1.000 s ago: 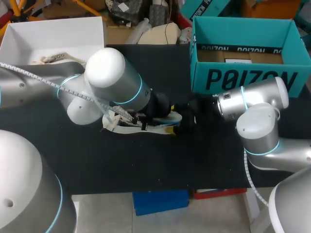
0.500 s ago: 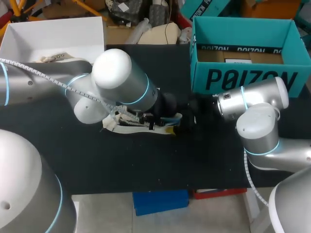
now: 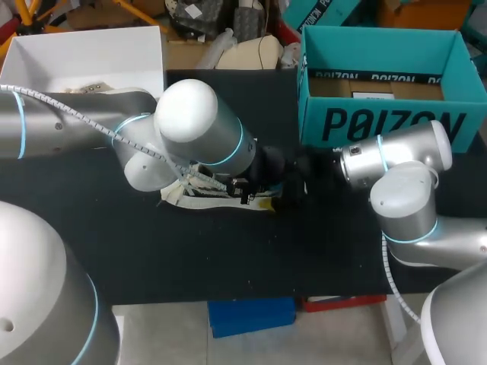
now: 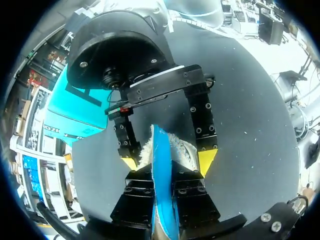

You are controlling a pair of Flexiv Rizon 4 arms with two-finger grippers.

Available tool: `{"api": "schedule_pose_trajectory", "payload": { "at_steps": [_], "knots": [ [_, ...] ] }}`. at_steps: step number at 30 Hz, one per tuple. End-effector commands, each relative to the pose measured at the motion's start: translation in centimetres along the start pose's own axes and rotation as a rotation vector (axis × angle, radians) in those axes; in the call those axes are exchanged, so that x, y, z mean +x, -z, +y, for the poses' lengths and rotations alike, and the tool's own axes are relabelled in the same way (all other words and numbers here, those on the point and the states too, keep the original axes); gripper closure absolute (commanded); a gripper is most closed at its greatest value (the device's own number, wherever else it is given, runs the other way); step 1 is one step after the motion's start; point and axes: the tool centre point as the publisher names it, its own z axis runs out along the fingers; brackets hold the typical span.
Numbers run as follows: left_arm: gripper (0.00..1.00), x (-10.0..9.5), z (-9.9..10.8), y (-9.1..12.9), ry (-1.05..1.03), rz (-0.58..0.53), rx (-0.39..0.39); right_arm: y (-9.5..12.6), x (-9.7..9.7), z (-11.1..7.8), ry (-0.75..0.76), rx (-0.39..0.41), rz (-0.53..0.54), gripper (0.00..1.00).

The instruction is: Take the shoe out of the shoebox, open the shoe tongue, remove and reinsert the insole, then place the shoe into the shoebox

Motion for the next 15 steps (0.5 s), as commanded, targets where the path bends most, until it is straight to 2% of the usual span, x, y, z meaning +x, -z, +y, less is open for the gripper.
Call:
{"api": "schedule_pose_trajectory", "payload": {
  "at_steps": [1,5,10,15],
  "knots": [
    [1.00,0.4,0.1,0.5,0.001,0.005,0.003,0.0,0.0,-0.1,0.000,0.001,0.000,1.00],
    [1.00,0.7,0.4,1.7,0.002,0.026,0.038,0.0,0.0,-0.1,0.000,0.001,0.000,1.00],
    [1.00,0.8,0.3,4.4,0.017,0.035,0.109,0.0,0.0,-0.1,0.000,0.001,0.000,1.00],
    [1.00,0.8,-1.3,7.5,0.041,0.051,0.197,0.0,0.0,-0.1,0.000,0.001,0.000,1.00]
  ]
}}
